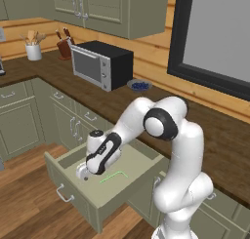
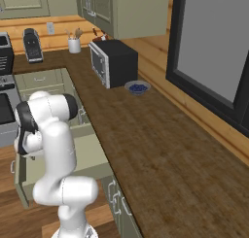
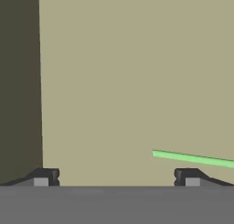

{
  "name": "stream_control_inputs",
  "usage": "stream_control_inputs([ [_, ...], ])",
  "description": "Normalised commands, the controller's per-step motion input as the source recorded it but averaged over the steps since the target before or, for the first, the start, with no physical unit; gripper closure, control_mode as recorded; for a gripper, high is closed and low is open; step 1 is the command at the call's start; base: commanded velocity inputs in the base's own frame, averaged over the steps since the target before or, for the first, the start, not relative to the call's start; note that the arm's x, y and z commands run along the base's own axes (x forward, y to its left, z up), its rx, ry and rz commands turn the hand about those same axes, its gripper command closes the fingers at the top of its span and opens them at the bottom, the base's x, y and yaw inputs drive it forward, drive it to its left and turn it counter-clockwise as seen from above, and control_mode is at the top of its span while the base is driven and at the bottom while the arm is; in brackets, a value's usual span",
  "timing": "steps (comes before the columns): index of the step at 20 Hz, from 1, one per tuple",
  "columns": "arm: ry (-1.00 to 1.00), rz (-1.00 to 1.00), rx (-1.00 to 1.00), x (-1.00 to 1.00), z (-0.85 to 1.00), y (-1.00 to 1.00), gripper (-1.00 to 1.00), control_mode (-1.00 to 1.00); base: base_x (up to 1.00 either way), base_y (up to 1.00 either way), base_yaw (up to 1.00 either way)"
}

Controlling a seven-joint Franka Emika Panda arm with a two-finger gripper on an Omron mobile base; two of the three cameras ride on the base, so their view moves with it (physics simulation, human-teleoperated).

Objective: Take a straw from the drawer in front and place it inside the glass cup on the dining counter.

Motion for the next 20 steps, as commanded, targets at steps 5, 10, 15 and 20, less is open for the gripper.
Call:
stream_control_inputs([
  [5, 0.0, 0.07, 0.0, 0.53, 0.0, -0.75, -1.0, -1.0, 0.0, 0.0, 0.0],
  [10, 0.0, 0.22, -0.01, 0.15, 0.0, -0.71, -1.0, -1.0, 0.0, 0.0, 0.0],
  [15, 0.0, 0.21, -0.04, 0.0, 0.0, -0.57, -1.0, -1.0, 0.0, 0.0, 0.0],
  [20, 0.0, 0.14, -0.03, 0.0, -0.01, -0.42, -1.0, -1.0, 0.0, 0.0, 0.0],
])
